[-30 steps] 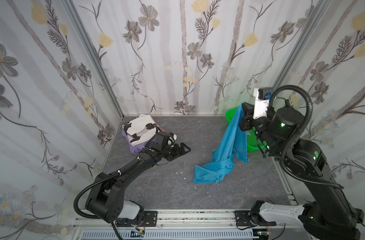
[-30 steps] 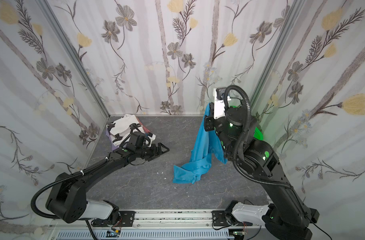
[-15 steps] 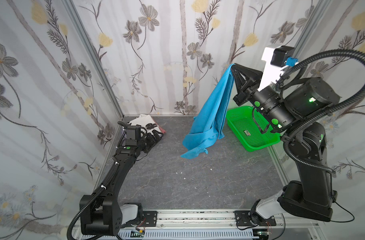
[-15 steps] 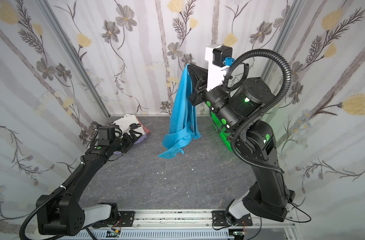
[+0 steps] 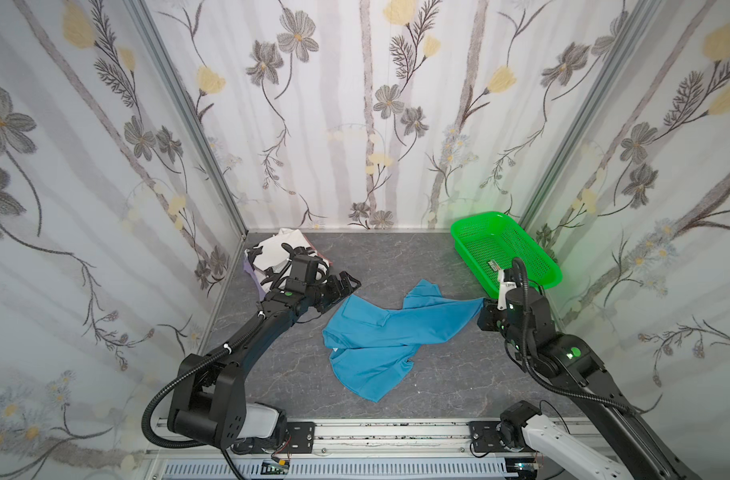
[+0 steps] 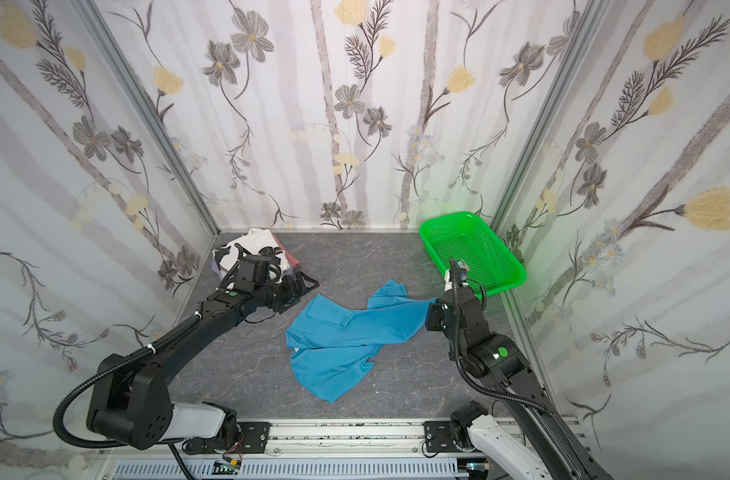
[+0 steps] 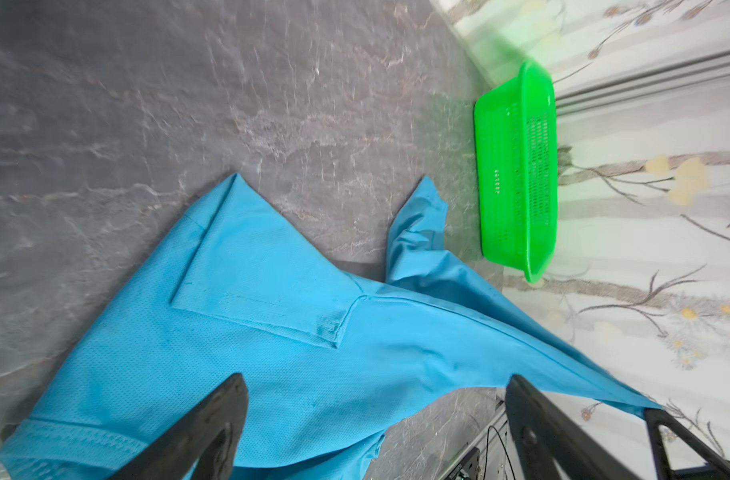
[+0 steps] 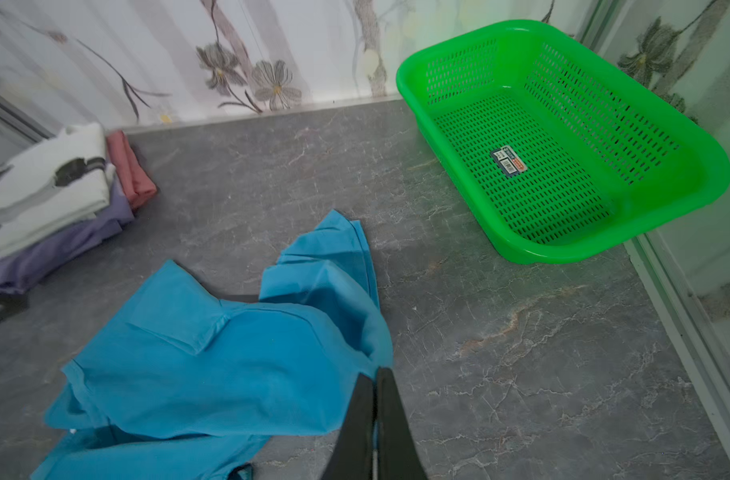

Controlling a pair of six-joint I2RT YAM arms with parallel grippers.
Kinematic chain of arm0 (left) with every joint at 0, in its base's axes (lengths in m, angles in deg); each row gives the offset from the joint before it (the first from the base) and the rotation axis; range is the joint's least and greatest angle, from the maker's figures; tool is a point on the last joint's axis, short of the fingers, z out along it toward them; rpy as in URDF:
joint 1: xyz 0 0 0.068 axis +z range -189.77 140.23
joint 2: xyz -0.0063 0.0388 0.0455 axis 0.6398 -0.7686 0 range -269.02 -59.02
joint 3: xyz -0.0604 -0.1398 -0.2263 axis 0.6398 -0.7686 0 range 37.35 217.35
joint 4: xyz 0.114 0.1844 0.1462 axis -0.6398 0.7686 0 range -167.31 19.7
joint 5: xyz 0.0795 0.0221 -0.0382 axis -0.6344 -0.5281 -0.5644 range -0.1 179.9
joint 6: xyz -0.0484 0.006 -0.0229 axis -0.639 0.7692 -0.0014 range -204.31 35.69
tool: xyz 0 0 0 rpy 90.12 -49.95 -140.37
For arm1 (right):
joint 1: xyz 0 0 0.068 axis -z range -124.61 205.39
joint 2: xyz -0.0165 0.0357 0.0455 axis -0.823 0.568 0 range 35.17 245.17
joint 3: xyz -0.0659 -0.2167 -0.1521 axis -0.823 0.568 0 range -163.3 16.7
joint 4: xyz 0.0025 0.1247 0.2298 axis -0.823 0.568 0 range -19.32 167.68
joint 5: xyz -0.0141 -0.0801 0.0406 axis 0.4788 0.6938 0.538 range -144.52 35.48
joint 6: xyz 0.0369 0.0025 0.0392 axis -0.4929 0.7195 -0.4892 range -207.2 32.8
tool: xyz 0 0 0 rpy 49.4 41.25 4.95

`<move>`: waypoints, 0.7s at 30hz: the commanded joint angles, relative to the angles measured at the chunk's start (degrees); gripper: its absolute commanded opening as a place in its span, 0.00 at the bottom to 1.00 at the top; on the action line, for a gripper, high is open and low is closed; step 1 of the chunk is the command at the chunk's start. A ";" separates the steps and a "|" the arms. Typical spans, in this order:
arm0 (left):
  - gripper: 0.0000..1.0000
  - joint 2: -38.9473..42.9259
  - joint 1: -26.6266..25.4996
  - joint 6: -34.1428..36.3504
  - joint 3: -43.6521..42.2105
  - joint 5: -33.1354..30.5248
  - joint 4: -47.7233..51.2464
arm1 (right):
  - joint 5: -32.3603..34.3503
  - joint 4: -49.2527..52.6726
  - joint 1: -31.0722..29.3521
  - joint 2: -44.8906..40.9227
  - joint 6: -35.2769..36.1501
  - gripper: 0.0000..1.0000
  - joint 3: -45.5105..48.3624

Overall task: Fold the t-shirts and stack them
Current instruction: 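Lower the shirt with the right gripper while the left gripper reaches toward it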

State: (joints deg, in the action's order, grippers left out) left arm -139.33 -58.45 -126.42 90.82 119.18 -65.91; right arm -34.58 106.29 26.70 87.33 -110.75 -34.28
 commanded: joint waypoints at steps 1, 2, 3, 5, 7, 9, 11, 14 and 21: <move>0.96 -1.31 -1.90 -0.17 -1.07 -2.43 1.89 | 1.19 -2.67 0.58 0.36 -4.50 0.00 1.95; 0.96 -1.21 -2.55 -0.08 -1.66 -3.31 3.22 | 1.46 -2.71 0.80 0.63 -4.19 0.00 2.33; 0.96 -0.72 -3.40 0.32 -2.54 -4.53 4.80 | 1.75 -2.86 1.08 1.01 -3.82 0.00 2.83; 0.96 0.64 -5.44 1.64 -4.44 -6.85 7.63 | 1.99 -3.86 1.93 1.94 -2.85 0.00 3.80; 0.96 2.73 -7.96 3.44 -7.09 -10.22 11.09 | 2.04 -5.54 2.90 3.61 -2.07 0.00 4.90; 0.96 4.66 -9.66 4.03 -10.14 -12.48 13.90 | 0.99 -8.03 3.78 5.43 -1.66 0.00 6.14; 0.96 7.19 -10.60 3.60 -13.75 -15.19 15.09 | -0.18 -10.53 4.15 7.37 -1.42 0.00 6.90; 0.96 9.71 -10.58 3.65 -16.53 -15.89 13.08 | -2.16 -13.01 4.26 9.90 -1.16 0.00 6.96; 0.75 -0.43 -8.75 11.08 -0.53 -17.20 11.91 | -5.29 -15.14 4.19 8.42 -0.11 0.00 7.83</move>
State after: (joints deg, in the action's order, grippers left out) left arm -135.74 -68.13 -119.07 86.71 103.23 -52.79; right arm -38.54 94.69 30.92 96.91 -111.49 -26.72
